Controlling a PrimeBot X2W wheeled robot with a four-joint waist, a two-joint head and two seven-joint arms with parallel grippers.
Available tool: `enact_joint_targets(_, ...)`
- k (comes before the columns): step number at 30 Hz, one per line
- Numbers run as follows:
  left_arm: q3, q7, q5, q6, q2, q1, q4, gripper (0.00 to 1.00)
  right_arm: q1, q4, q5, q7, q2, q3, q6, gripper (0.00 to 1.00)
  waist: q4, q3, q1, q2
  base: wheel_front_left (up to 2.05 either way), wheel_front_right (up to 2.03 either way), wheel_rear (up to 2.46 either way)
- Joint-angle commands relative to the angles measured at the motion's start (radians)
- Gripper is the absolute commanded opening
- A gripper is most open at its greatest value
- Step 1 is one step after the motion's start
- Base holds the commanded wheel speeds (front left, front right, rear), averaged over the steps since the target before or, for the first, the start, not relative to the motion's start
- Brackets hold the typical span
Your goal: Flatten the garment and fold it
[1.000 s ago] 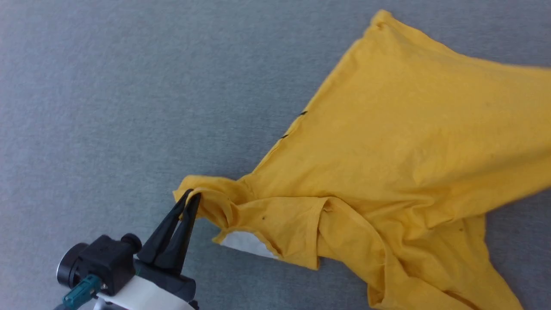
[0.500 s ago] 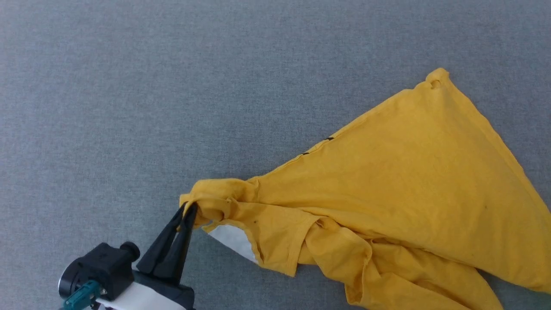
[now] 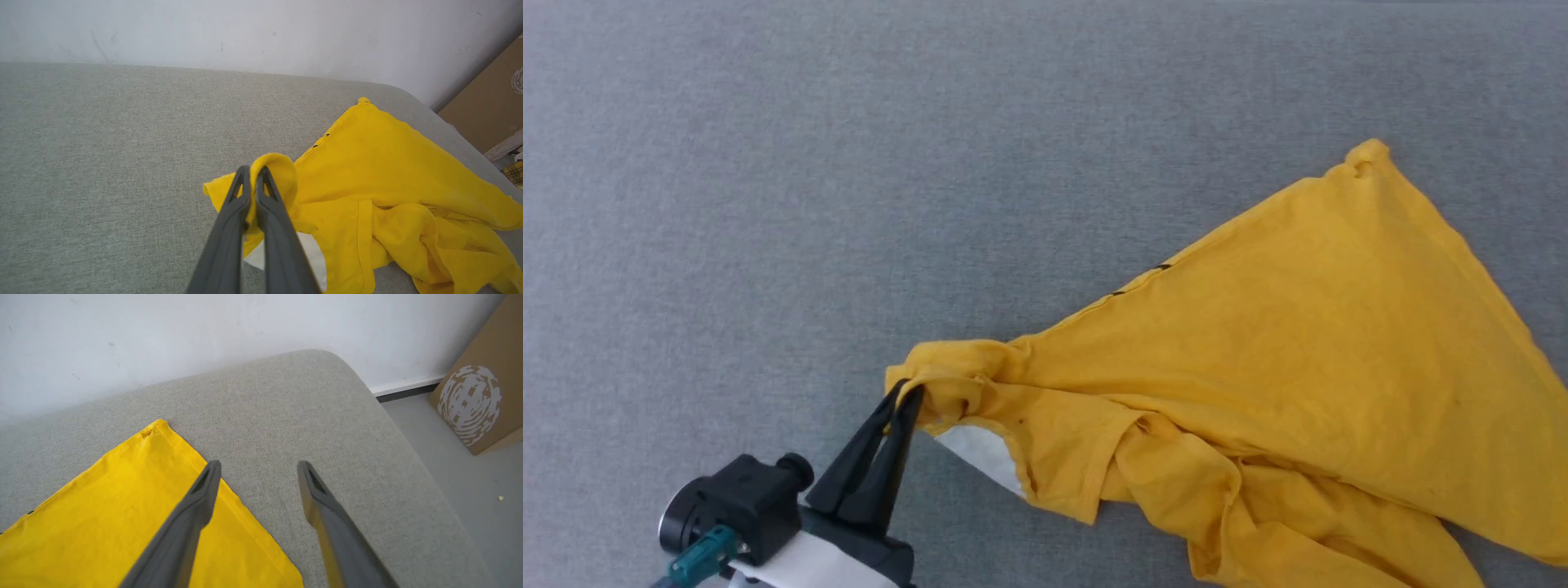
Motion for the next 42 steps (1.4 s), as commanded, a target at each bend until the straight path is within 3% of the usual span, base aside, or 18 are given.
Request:
enact_joint_targets(1,-0.008,-0.005,0.014,-0.007,-0.003,-0.026,-0.009,0.00,-0.068,-0.035,0.001,0.011,-0.030,0.003,-0.001,1.00,0.023,0.021,0.0000,0.0001,0.00,0.00,0.00)
enact_joint_targets(5,-0.029,-0.009,0.032,-0.014,-0.013,-0.058,-0.018,0.00,-0.214,-0.030,-0.035,0.069,-0.111,0.083,-0.001,1.00,0.054,0.054,0.0000,0.0001,0.00,0.00,0.00)
enact_joint_targets(12,-0.067,-0.012,0.052,-0.029,-0.036,-0.115,-0.016,0.00,-0.446,0.179,-0.131,0.179,-0.176,0.288,-0.001,1.00,0.102,0.126,0.0000,0.0001,0.00,0.00,0.00)
enact_joint_targets(20,-0.100,-0.018,0.057,-0.043,-0.064,-0.163,0.008,0.00,-0.564,0.372,-0.187,0.212,-0.204,0.396,-0.001,1.00,0.156,0.183,0.0000,0.0001,0.00,0.00,0.00)
enact_joint_targets(30,-0.116,-0.025,0.058,-0.049,-0.073,-0.184,0.026,0.00,-0.600,0.521,-0.204,0.194,-0.260,0.443,-0.001,1.00,0.191,0.215,0.0000,0.0001,0.00,0.00,0.00)
enact_joint_targets(31,-0.116,-0.025,0.057,-0.050,-0.073,-0.185,0.027,0.00,-0.599,0.530,-0.202,0.198,-0.263,0.447,-0.001,0.92,0.192,0.218,0.0000,0.0001,0.00,0.00,0.00)
enact_joint_targets(33,-0.115,-0.026,0.052,-0.051,-0.075,-0.189,0.030,0.00,-0.594,0.551,-0.197,0.224,-0.266,0.450,-0.001,0.00,0.192,0.221,0.0000,0.0001,0.00,0.00,0.00)
enact_joint_targets(42,-0.062,-0.045,-0.007,-0.063,-0.062,-0.207,0.046,0.00,-0.616,0.524,-0.184,0.208,-0.237,0.439,-0.001,0.00,0.141,0.143,0.0000,0.0001,0.00,0.00,0.00)
